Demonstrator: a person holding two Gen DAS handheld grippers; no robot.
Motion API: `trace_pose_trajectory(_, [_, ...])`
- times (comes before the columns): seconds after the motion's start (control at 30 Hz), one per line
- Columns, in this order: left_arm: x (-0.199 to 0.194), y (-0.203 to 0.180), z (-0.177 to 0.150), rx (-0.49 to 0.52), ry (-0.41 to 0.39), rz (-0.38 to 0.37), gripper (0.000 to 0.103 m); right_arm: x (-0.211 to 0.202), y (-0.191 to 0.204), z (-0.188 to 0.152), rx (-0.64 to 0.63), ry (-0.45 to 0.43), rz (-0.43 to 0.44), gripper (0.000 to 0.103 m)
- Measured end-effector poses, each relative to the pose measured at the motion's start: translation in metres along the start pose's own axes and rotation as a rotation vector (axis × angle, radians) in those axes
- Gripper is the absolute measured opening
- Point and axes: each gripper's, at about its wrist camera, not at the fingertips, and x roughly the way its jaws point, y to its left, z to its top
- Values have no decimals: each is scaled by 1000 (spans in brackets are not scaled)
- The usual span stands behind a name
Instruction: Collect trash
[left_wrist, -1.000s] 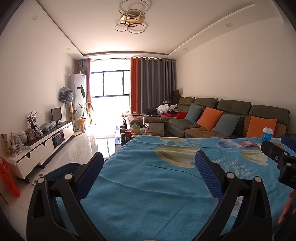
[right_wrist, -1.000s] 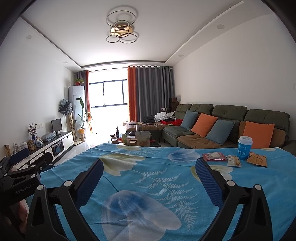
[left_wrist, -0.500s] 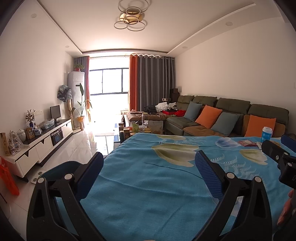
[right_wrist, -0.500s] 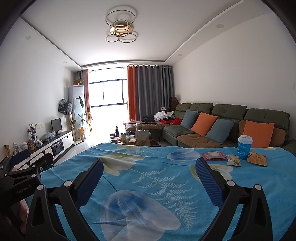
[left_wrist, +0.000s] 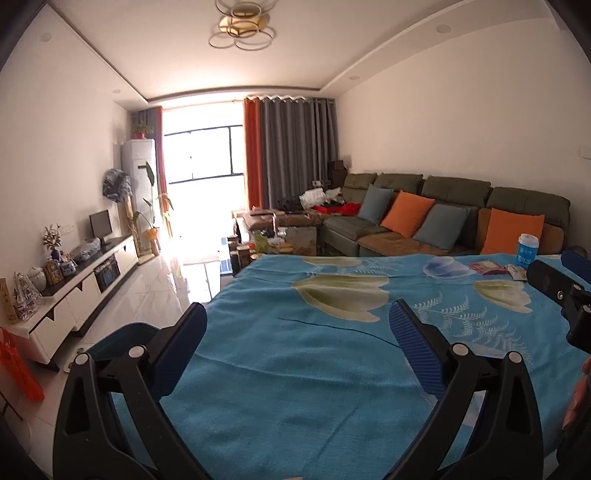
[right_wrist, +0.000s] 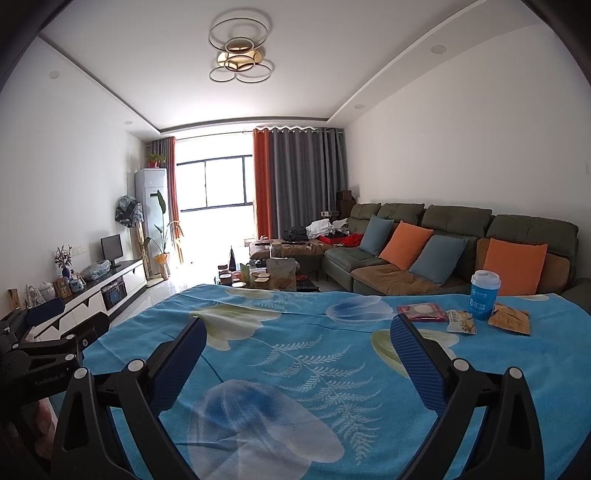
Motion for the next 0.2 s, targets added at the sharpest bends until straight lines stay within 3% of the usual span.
trace_pose_trajectory(0.1, [29,5,6,1,133,-63,97,8,-19,2,10,68,-18,96])
trace_pose_trajectory(0.2, [70,15,10,-7,274,-61,97,23,-44,3,16,175,-55,96])
